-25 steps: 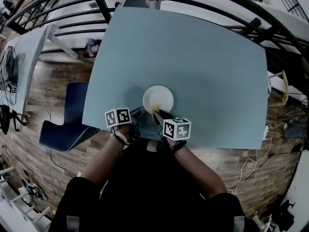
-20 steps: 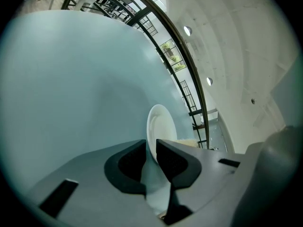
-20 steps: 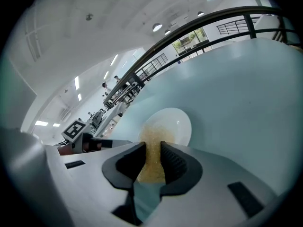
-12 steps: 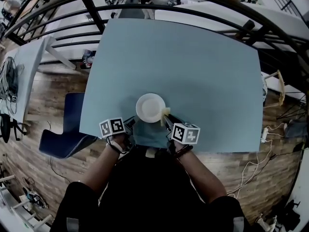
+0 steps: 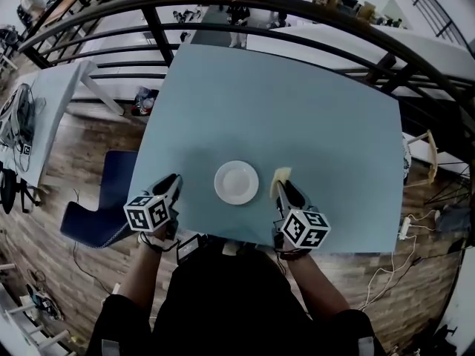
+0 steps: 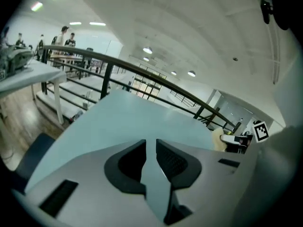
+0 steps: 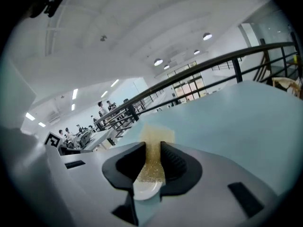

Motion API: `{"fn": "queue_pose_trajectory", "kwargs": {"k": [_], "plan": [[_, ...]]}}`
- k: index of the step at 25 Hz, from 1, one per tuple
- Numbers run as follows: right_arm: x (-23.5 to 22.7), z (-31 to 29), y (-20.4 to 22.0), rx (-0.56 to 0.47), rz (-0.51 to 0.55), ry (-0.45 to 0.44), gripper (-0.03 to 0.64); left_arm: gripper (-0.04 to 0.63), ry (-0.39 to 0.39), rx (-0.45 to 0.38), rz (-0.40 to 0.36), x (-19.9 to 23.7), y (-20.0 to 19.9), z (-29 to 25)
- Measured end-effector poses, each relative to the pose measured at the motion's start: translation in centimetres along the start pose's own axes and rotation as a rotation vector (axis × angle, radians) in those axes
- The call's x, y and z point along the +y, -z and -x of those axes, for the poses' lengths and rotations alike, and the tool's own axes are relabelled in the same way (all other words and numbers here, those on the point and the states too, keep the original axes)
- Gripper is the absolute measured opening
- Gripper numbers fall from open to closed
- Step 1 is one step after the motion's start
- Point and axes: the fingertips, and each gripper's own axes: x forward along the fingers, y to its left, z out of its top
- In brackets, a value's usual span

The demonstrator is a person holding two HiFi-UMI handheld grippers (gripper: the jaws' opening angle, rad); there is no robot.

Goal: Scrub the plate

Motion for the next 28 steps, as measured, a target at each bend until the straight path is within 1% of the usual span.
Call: {"fn": "queue_pose_trajectory", "kwargs": {"k": [2,4,6,8,10,12,13,14,15,16,17,18,19,21,23,26,28], "plan": [[1.3,1.1,-2.9,-0.069,0.040,-0.020,0.104,0.075,0.015,-0.074,-0.052,-1.1,-3.6,2.1],[2.9,2.2,-5.4,-0.122,0.089,-0.053,0.104,0.075,0.049,-0.154,-0.111,-3.3,-7.0,4.3],[4.8,3.2,-7.2,-0.162,0.147,-0.099,0.104,0.075,0.090,-0.223,-0.201,-6.5,-9.7,6.3],[6.8,4.2,-8.7,-0.195,0.205,-0.141,0.104,0.075,0.137,-0.272,-0.306,-10.0,-11.4,7.7],[8.7,5.2,-9.6,-0.223,0.257,-0.171,0.104,0.075,0.179,-0.300,-0.400,-13.0,-12.3,8.6],[10.4,6.2,-10.2,-0.248,0.301,-0.200,0.104,0.075,0.209,-0.311,-0.464,-15.4,-12.6,9.3],[11.1,6.7,-10.4,-0.262,0.317,-0.217,0.104,0.074,0.228,-0.321,-0.471,-16.4,-12.7,9.5],[11.9,7.1,-10.7,-0.276,0.322,-0.236,0.104,0.075,0.256,-0.336,-0.448,-17.4,-12.8,9.5],[12.5,7.3,-10.8,-0.290,0.313,-0.257,0.104,0.074,0.293,-0.350,-0.393,-18.2,-12.9,9.3],[13.1,7.4,-10.9,-0.299,0.290,-0.279,0.104,0.074,0.336,-0.356,-0.319,-19.0,-12.7,8.9],[13.6,7.3,-10.7,-0.303,0.264,-0.299,0.104,0.074,0.378,-0.350,-0.256,-19.7,-12.1,8.4],[14.3,7.2,-10.2,-0.301,0.244,-0.314,0.104,0.074,0.408,-0.333,-0.222,-20.2,-11.1,7.8],[14.9,6.9,-9.4,-0.293,0.236,-0.323,0.104,0.074,0.418,-0.311,-0.218,-20.5,-10.0,7.3],[15.9,6.3,-7.7,-0.264,0.247,-0.332,0.104,0.074,0.413,-0.266,-0.234,-20.5,-8.0,6.5],[16.1,5.7,-6.3,-0.225,0.250,-0.345,0.104,0.074,0.426,-0.236,-0.226,-20.5,-7.0,6.0],[16.0,4.7,-5.2,-0.175,0.213,-0.371,0.104,0.074,0.432,-0.229,-0.221,-20.1,-7.1,5.5],[16.6,4.4,-4.7,-0.161,0.210,-0.388,0.104,0.074,0.425,-0.231,-0.215,-19.7,-7.0,5.5]]}}
